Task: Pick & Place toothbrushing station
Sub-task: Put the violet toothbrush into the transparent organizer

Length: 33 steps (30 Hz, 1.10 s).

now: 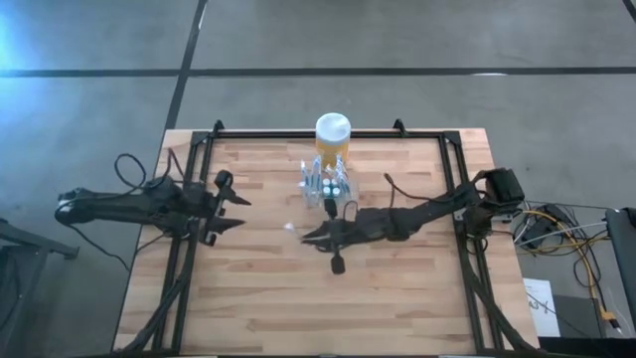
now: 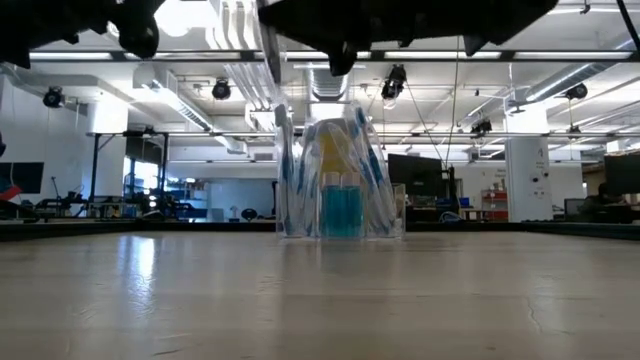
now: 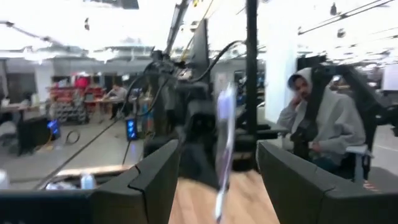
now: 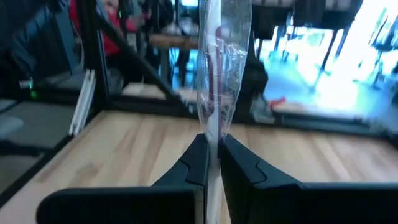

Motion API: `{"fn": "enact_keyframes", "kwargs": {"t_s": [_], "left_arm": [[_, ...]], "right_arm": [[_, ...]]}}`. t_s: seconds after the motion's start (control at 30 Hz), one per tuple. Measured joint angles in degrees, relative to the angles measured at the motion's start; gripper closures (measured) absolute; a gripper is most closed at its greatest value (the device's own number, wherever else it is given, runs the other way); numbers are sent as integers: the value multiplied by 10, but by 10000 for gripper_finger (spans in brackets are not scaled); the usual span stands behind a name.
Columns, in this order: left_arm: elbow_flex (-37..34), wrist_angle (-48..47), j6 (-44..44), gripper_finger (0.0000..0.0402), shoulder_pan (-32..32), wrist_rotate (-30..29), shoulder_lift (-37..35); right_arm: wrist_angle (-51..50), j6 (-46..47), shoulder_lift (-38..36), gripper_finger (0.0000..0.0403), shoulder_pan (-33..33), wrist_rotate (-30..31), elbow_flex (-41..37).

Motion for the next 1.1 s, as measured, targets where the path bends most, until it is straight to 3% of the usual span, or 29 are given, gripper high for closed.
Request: {"fn": "enact_keyframes", "kwargs": {"t_s": [0.17,0.33,0.53,0.77,1.1], "left_arm": [[0,13,-7,179,0,-13,61],[0,102,-11,179,-9,-11,149],[23,180,1,179,-18,-8,231],[78,170,4,179,-18,9,286],[129,162,4,179,-19,-13,354]], "right_arm": [[52,-25,8,385,-4,1,-18],[64,-31,8,385,-4,47,-9],[62,-40,8,385,-4,51,-12],[65,-38,8,385,-4,63,-16],[73,-40,8,384,-4,78,-16]]}}
